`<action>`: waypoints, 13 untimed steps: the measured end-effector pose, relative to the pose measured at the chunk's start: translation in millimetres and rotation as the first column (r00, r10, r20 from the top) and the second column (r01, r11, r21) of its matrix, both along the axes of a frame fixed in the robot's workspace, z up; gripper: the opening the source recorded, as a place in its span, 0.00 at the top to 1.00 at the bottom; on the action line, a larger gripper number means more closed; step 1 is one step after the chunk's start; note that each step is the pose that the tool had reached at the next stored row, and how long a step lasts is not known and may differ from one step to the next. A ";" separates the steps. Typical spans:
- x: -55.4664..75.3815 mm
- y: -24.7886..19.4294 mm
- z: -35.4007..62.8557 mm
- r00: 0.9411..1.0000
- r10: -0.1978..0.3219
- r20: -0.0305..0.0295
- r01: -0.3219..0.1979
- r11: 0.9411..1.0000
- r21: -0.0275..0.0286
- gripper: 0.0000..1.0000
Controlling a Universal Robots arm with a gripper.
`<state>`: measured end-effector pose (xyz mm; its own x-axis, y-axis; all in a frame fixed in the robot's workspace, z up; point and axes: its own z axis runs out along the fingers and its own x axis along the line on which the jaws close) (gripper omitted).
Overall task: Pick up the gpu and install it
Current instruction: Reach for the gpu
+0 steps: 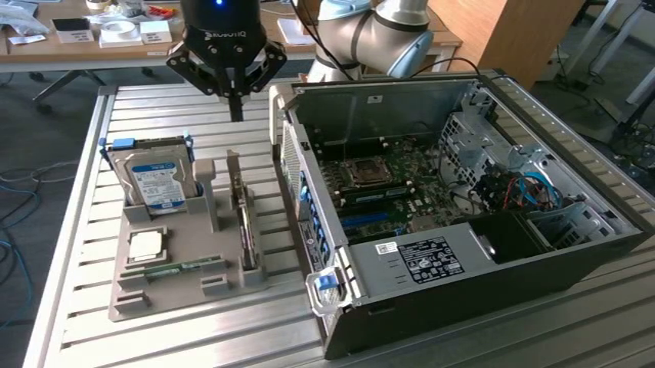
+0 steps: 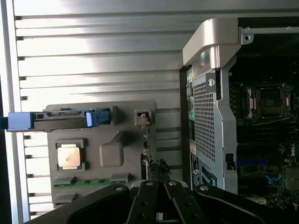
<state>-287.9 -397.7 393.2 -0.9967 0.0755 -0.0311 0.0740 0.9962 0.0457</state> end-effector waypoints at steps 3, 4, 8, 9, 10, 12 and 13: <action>-2.2 0.0 0.0 1.000 0.000 0.000 0.000 1.000 0.000 0.89; -2.7 0.0 0.0 1.000 0.000 0.000 0.000 1.000 0.000 0.89; -3.4 0.0 -0.1 1.000 0.000 0.000 0.000 1.000 0.006 0.89; -3.5 0.1 -0.2 1.000 0.000 0.000 0.000 1.000 0.011 0.89; -3.6 0.1 -0.2 1.000 0.000 0.000 0.000 1.000 0.016 0.89; -3.6 0.0 -0.5 1.000 0.000 0.000 0.000 1.000 0.021 0.89; -3.6 0.0 -0.6 1.000 0.000 0.000 0.000 1.000 0.022 0.89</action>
<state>-291.5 -397.8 392.6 -0.9967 0.0762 -0.0295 0.0740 0.9950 0.0675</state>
